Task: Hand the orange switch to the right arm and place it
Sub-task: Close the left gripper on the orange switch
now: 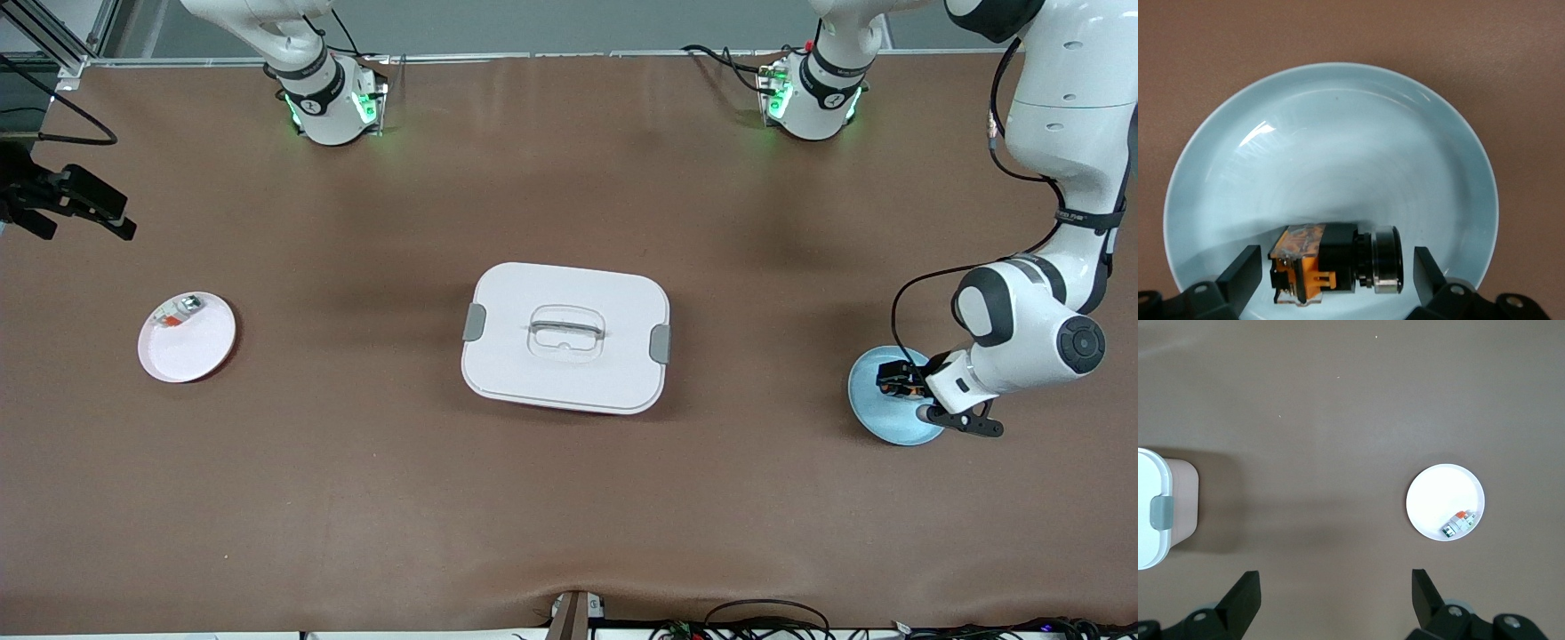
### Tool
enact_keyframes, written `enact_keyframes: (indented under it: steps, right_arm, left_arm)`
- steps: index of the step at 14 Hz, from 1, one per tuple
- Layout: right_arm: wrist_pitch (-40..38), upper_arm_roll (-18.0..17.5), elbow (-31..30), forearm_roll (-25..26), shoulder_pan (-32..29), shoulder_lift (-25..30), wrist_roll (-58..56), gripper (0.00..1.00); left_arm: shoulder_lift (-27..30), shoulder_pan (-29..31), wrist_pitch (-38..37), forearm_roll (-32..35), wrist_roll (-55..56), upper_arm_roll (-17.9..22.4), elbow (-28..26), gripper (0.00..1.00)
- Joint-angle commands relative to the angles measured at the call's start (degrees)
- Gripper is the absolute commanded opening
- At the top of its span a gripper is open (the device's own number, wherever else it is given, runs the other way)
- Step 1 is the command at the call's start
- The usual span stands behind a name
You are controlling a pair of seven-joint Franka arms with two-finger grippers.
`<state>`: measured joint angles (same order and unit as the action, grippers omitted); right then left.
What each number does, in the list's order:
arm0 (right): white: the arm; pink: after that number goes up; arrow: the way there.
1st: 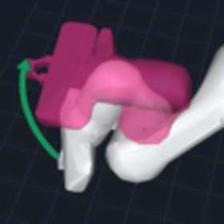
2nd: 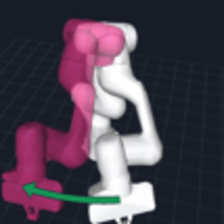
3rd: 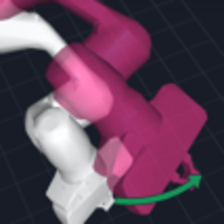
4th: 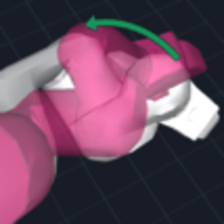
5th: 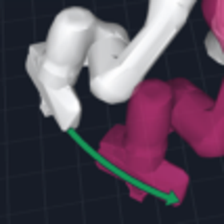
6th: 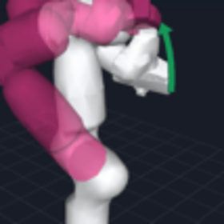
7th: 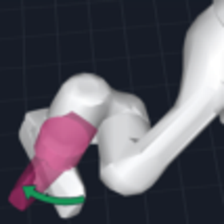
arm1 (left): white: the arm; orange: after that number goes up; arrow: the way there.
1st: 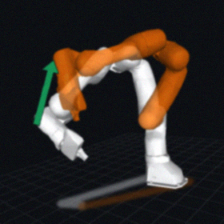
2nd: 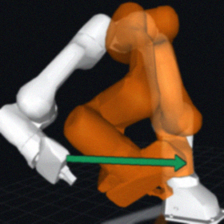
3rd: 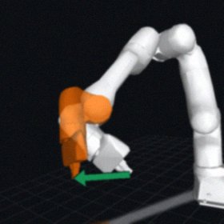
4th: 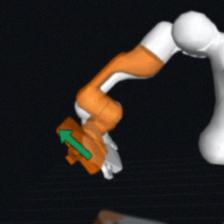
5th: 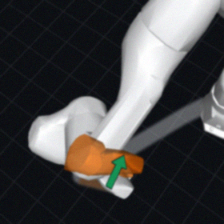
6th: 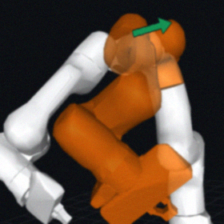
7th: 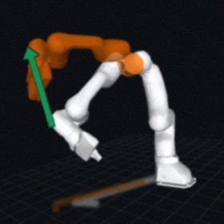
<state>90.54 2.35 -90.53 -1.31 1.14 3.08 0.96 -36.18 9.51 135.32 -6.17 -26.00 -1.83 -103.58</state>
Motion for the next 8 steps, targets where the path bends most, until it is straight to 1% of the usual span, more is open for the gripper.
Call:
enact_keyframes:
  steps: [1, 3, 4, 6, 7, 8]
  right_arm:
    - [0.25, 0.38, -0.61, 0.43, 0.53, 0.87, 0.35, 1.0]
    - [-0.1, 0.38, -0.61, 0.43, 0.53, 0.96, 0.35, 1.0]
    - [-0.19, 0.38, -0.61, 0.43, 0.53, 0.96, 0.27, 1.0]
    - [-0.37, 0.55, -0.61, 0.43, 0.27, 0.96, 0.96, 1.0]
    - [-0.45, 0.64, -0.61, 0.43, 0.1, 0.96, 1.06, 1.0]
    - [-0.98, 0.73, -0.61, 0.43, 0.01, 0.96, 1.14, 1.0]
  left_arm:
    - [-0.65, 0.07, 1.09, -1.3, -0.45, -0.19, 0.75, 1.0]
    - [-0.65, 0.07, 1.09, -1.3, -0.45, -0.19, 0.84, 1.0]
    - [-0.65, 0.07, 1.09, -1.3, -0.45, -0.19, 0.84, 0.85]
    - [-0.65, -0.02, 1.09, -1.3, -0.37, -0.19, 0.84, 0.51]
    - [-0.65, -0.02, 1.09, -1.3, -0.28, -0.19, 0.84, 0.38]
    - [-0.65, -0.02, 1.09, -1.3, -0.28, -0.19, 0.84, 0.29]
